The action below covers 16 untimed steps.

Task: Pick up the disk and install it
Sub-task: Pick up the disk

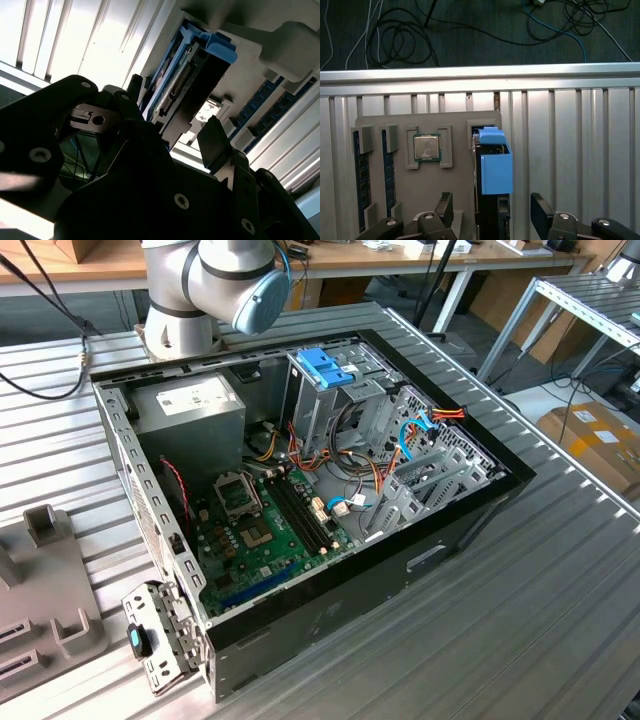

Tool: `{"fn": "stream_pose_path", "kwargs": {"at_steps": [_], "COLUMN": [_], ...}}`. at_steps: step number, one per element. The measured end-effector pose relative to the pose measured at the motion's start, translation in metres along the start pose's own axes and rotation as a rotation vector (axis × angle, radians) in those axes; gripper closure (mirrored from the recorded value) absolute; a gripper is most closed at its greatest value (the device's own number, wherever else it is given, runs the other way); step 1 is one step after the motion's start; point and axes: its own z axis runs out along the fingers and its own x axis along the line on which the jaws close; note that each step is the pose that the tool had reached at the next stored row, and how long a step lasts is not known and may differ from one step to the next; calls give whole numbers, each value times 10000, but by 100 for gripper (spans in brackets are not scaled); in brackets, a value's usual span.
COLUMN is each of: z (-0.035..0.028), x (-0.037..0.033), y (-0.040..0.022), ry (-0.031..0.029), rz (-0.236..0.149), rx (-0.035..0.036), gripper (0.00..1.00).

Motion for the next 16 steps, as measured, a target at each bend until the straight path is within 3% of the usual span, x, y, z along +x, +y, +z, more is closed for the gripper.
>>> {"fn": "stream_pose_path", "kwargs": {"at_steps": [5, 16], "z": [37, 41], "x": [-1, -1], "y": [1, 1], "ry": [-1, -1], "rz": [0, 0], "rx": [1, 3], "gripper": [28, 29]}}
